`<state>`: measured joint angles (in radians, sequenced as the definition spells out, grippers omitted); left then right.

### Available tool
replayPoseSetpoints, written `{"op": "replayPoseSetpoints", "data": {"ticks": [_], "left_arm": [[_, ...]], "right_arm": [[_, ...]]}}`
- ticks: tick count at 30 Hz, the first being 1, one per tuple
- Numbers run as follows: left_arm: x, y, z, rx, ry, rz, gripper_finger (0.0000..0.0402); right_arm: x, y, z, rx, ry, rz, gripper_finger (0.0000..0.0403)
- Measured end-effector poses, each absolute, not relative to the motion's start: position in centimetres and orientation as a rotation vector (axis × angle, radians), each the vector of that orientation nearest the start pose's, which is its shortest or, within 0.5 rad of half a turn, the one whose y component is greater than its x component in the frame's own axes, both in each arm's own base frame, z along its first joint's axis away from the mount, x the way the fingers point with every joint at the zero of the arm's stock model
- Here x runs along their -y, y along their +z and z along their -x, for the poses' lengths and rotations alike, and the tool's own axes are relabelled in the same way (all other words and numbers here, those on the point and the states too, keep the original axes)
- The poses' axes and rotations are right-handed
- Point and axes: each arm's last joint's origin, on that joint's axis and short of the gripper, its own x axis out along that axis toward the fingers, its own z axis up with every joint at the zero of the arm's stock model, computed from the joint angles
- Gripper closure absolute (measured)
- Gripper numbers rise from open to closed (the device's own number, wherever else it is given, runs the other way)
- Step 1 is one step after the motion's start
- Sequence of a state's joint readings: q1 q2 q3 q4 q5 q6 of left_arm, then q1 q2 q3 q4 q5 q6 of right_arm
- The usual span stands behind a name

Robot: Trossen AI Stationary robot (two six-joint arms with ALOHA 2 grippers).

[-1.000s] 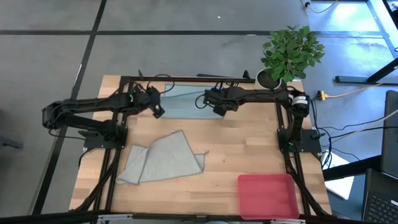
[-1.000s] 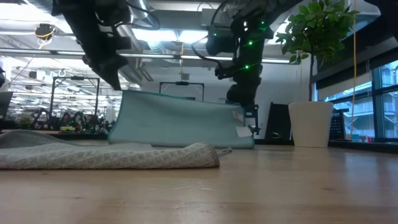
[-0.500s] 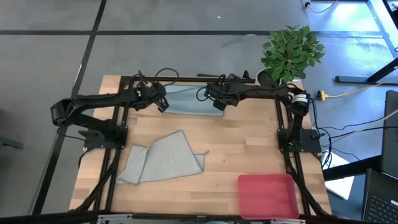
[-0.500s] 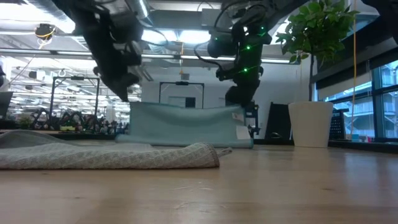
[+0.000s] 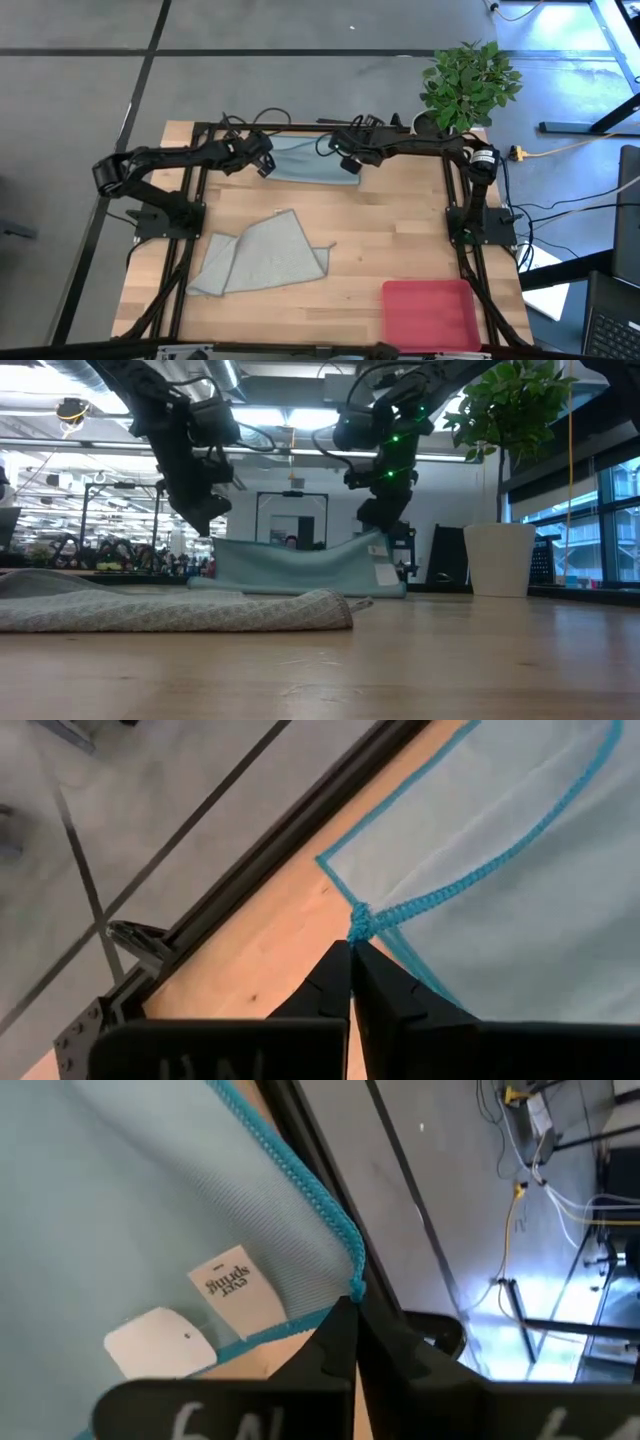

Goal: Roll microfiber towels into tight, uniform cylinder then place into a basket
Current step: Fold the blue towel

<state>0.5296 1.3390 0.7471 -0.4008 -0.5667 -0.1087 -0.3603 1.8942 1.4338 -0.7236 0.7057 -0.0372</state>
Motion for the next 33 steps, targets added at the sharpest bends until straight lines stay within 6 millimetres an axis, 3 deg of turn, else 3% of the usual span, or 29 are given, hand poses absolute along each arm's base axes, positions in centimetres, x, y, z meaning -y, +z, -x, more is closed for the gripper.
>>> {"op": "replayPoseSetpoints", "data": {"ticks": [8,19,30,33], "left_arm": [[-15.1,19.6,-19.6,-0.988,1.038,0.141,0.0401],[-16.0,19.7,-19.1,-0.981,1.052,0.123,0.04],[-17.3,19.9,-19.3,-0.903,1.033,0.133,0.0338],[-17.6,19.8,-19.1,-0.909,1.047,0.143,0.0329]], "right_arm": [[16.1,21.7,-35.3,-1.206,-0.917,0.233,0.0397],[17.3,21.6,-34.8,-1.206,-0.893,0.173,0.0358],[17.4,21.6,-34.8,-1.2,-0.888,0.167,0.0287],[17.3,21.5,-35.0,-1.201,-0.807,0.136,0.0269]]}}
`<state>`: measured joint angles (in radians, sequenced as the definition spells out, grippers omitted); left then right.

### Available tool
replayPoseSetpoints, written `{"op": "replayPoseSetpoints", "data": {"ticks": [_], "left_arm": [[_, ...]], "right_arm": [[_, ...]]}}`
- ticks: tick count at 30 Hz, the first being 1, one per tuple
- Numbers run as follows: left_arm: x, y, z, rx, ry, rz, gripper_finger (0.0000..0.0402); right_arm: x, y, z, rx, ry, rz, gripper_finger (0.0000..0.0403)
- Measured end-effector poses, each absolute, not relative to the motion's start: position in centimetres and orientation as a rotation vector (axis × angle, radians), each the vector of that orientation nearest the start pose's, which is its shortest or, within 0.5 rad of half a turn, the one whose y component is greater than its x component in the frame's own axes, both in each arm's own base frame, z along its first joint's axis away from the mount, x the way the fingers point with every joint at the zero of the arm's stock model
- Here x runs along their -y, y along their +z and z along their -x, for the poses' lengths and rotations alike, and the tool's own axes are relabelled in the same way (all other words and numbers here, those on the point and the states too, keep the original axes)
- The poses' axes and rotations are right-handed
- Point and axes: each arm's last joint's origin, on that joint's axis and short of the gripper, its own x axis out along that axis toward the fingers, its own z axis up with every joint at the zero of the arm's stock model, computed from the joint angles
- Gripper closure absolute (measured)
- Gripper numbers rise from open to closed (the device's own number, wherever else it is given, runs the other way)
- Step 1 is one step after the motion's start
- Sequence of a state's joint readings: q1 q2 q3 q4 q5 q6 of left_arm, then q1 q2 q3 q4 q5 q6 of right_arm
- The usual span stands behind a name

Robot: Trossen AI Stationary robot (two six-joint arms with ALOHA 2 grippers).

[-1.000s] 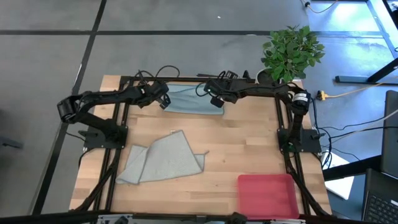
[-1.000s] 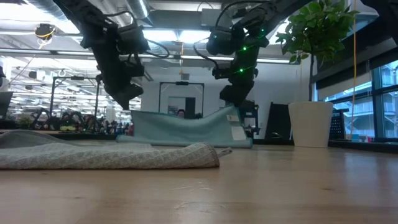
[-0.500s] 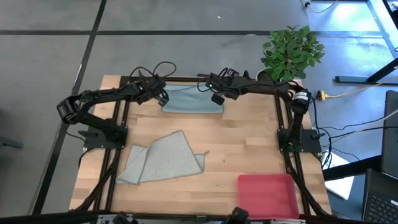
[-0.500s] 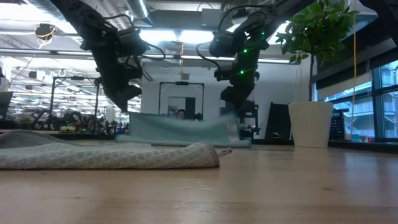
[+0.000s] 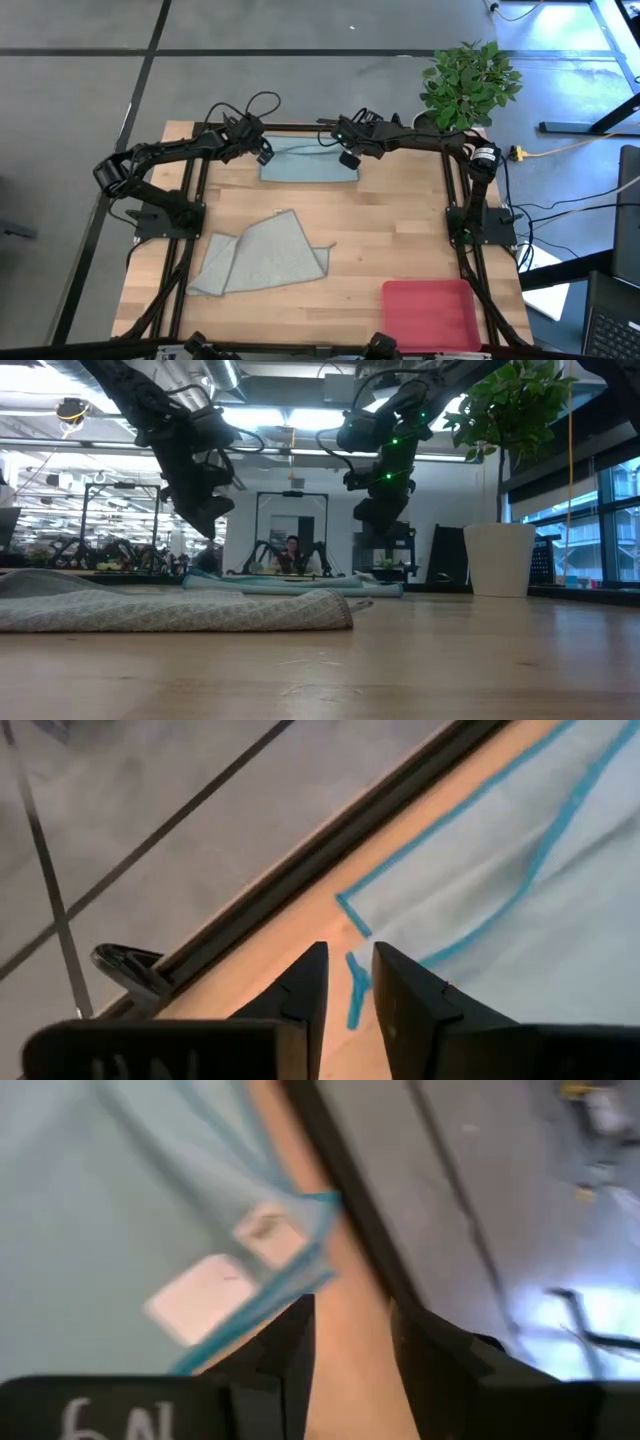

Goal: Roll microfiber towels into tight, uniform cylinder then place into a basket
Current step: Fold the blue towel

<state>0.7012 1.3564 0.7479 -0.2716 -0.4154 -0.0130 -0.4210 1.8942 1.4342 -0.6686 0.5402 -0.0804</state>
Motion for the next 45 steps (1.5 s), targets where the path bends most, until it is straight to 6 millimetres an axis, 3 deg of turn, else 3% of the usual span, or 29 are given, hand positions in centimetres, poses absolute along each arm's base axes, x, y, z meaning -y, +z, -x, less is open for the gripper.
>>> {"op": "replayPoseSetpoints", "data": {"ticks": [3,7,11,18,24,34,45], "left_arm": [[-17.6,19.7,-19.0,-0.906,1.006,0.177,0.0328],[-17.0,19.3,-19.2,-0.923,0.826,0.263,0.0331],[-16.4,18.3,-19.6,-0.994,0.718,0.288,0.0332],[-15.8,15.3,-21.2,-1.116,0.649,0.292,0.0332],[-15.6,13.2,-21.8,-1.205,0.631,0.294,0.0332],[-14.9,12.4,-22.2,-1.251,0.619,0.32,0.0332],[-11.1,12.3,-23.8,-1.283,0.559,0.336,0.0332]], "right_arm": [[16.9,21.3,-35.2,-1.186,-0.664,0.048,0.0259],[16.3,21.2,-35.6,-1.148,-0.442,-0.096,0.0256],[15.9,20.7,-35.9,-1.124,-0.328,-0.213,0.0261],[15.7,18.6,-36.6,-1.173,-0.331,-0.257,0.0264],[15.5,18.3,-36.7,-1.187,-0.327,-0.26,0.0264],[15.5,18.3,-36.6,-1.185,-0.343,-0.283,0.0264],[15.5,18.3,-36.6,-1.182,-0.356,-0.302,0.0264]]}}
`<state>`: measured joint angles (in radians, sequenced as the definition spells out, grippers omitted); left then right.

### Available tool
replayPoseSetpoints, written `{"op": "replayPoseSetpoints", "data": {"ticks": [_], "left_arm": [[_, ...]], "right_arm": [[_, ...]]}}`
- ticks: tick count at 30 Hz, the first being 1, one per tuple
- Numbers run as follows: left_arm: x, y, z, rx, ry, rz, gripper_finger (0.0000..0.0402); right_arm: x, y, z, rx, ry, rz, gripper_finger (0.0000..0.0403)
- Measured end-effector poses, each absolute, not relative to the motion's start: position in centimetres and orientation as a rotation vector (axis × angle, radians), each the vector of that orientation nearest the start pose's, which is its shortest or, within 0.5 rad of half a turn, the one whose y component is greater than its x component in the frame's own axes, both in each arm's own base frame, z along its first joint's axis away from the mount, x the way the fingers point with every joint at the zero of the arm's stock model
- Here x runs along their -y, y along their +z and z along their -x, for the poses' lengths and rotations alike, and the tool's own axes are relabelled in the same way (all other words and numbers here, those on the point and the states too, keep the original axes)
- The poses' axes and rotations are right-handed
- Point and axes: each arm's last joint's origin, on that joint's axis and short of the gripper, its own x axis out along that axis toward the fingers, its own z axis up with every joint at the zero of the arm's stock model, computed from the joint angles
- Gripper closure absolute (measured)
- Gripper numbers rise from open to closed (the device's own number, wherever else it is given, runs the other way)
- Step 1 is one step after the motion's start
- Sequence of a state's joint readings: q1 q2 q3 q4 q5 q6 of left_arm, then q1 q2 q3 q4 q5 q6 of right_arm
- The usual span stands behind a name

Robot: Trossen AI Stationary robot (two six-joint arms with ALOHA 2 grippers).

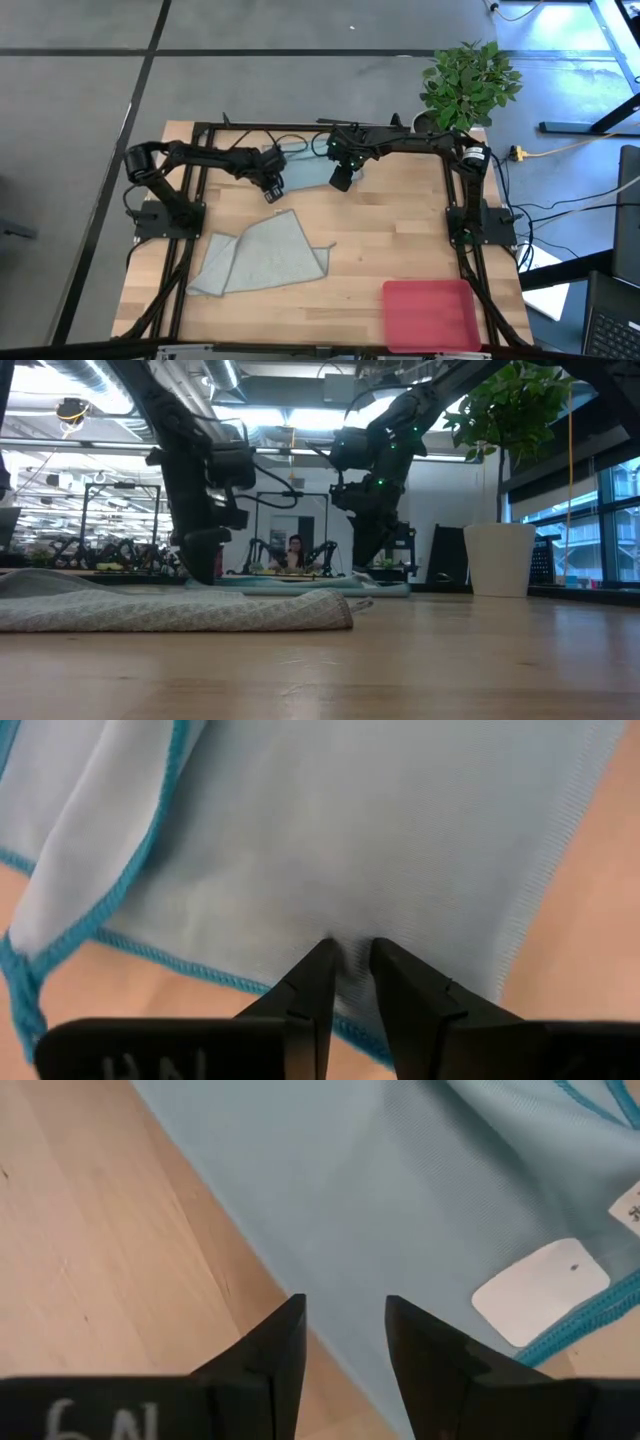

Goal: Roll microfiber towels into tight, uniform cylinder then place into a basket
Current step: Fold the blue towel

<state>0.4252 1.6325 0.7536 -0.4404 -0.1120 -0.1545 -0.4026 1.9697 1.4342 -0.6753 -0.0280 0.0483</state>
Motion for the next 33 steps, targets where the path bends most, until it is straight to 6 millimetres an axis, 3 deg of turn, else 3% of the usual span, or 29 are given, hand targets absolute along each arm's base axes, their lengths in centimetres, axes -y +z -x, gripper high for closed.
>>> {"op": "replayPoseSetpoints", "data": {"ticks": [10,15,22,33], "left_arm": [[-7.1,12.3,-25.5,-1.261,0.444,0.356,0.0332],[-6.3,12.9,-26.1,-1.258,0.446,0.302,0.0332],[-7.5,15.2,-26.5,-1.175,0.517,0.209,0.0332],[-9.9,15.1,-25.5,-1.204,0.624,0.175,0.0332]], "right_arm": [[15.5,18.2,-36.5,-1.195,-0.356,-0.305,0.0264],[15.5,18.2,-36.5,-1.195,-0.356,-0.305,0.0264],[15.5,18.2,-36.5,-1.2,-0.356,-0.306,0.0264],[15.4,18.2,-36.5,-1.203,-0.355,-0.306,0.0264]]}}
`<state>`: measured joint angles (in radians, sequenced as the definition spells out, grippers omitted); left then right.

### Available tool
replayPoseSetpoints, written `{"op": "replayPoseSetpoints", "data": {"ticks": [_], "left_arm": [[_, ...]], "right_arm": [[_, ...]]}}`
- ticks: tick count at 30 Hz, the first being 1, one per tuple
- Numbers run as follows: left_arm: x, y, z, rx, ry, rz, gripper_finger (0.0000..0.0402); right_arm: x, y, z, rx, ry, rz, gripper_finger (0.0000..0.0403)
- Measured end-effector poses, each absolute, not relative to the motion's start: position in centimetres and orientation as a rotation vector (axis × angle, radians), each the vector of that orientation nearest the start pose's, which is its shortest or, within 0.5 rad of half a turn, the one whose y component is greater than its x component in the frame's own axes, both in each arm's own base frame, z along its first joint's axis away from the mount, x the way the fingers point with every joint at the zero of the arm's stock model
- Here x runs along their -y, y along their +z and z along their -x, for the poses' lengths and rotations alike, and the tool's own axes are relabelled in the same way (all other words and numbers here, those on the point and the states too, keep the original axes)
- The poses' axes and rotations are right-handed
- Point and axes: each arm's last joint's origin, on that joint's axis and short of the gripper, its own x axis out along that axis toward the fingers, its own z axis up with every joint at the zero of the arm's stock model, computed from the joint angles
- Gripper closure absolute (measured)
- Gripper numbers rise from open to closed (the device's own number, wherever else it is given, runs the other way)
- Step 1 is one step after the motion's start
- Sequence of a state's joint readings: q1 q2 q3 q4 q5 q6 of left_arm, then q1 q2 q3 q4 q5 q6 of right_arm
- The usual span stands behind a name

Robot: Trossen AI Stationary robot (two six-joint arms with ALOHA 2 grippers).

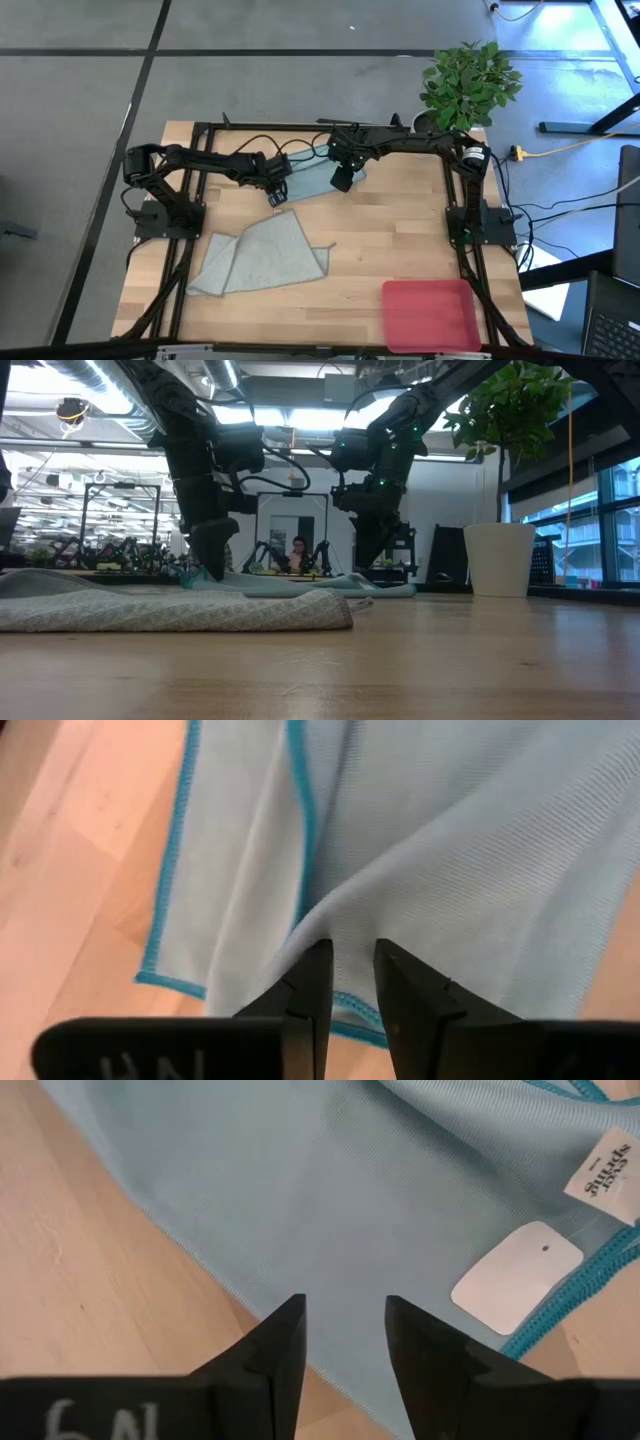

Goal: Roll microfiber towels into tight, uniform cylinder then place into a basket
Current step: Fold the blue towel

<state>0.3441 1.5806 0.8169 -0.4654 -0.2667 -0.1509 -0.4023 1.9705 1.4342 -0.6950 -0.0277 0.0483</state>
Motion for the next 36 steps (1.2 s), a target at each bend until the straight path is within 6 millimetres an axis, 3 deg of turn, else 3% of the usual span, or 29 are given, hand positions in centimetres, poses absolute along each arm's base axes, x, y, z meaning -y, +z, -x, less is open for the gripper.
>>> {"op": "replayPoseSetpoints", "data": {"ticks": [8,13,18,26,32,36], "left_arm": [[-8.9,15.0,-25.5,-1.234,0.417,0.318,0.0332],[-8.3,15.1,-25.5,-1.258,0.383,0.271,0.0332],[-9.4,15.4,-25.5,-1.212,0.48,0.209,0.0332],[-11.3,15.6,-25.3,-1.148,0.517,0.252,0.0332],[-10.6,15.5,-25.4,-1.148,0.291,0.406,0.0332],[-10.1,15.7,-25.5,-1.145,0.237,0.36,0.0332]], "right_arm": [[15.4,18.2,-36.5,-1.204,-0.355,-0.305,0.0264],[15.4,18.2,-36.5,-1.204,-0.355,-0.305,0.0264],[15.5,18.2,-36.5,-1.202,-0.355,-0.304,0.0264],[15.5,18.2,-36.5,-1.2,-0.356,-0.304,0.0264],[15.5,18.2,-36.5,-1.199,-0.356,-0.304,0.0264],[15.5,18.2,-36.5,-1.199,-0.355,-0.304,0.0264]]}}
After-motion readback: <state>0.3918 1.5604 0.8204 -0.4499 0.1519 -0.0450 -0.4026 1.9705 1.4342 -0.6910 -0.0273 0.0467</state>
